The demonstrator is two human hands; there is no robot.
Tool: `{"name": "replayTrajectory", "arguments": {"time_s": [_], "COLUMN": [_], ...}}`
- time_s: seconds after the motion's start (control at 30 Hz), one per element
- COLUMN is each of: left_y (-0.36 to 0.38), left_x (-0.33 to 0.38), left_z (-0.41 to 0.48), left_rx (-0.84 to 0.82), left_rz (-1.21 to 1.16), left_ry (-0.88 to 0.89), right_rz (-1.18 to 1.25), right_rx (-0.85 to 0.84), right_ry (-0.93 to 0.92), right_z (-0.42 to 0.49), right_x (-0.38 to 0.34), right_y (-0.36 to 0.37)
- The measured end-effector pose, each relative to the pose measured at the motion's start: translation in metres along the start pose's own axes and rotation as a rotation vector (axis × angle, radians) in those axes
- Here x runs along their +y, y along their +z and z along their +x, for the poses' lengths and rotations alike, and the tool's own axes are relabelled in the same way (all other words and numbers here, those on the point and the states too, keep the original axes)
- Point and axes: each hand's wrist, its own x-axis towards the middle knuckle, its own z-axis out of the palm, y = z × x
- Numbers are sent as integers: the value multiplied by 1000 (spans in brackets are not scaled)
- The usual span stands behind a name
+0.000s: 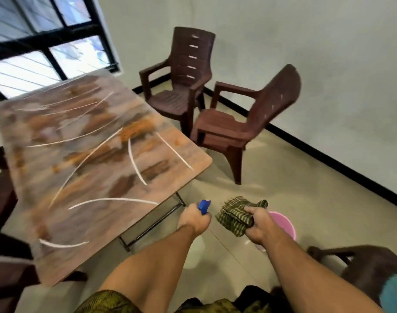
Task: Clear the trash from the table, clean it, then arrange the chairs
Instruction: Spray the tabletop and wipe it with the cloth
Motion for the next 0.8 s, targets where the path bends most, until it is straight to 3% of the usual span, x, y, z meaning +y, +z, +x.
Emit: {"name": "replayTrajectory", "arguments": {"time_s": [0.33, 0.63, 0.8], "left_y": [-61, -85, -112], "left_x": [15, 65, 88], "left_z": [75, 160, 206], "left_rx": [229, 277, 383], "left_rz": [-305, -212, -287], "left_ry": [-77, -266, -341], "right_rz": [-183, -435, -633], "right_rx": [-61, -17, -125], "right_ry": [-105, -138, -231], "right_z": [81, 172, 208], "right_x": [-50, -135, -172], "right_y": [135, 219, 277]}}
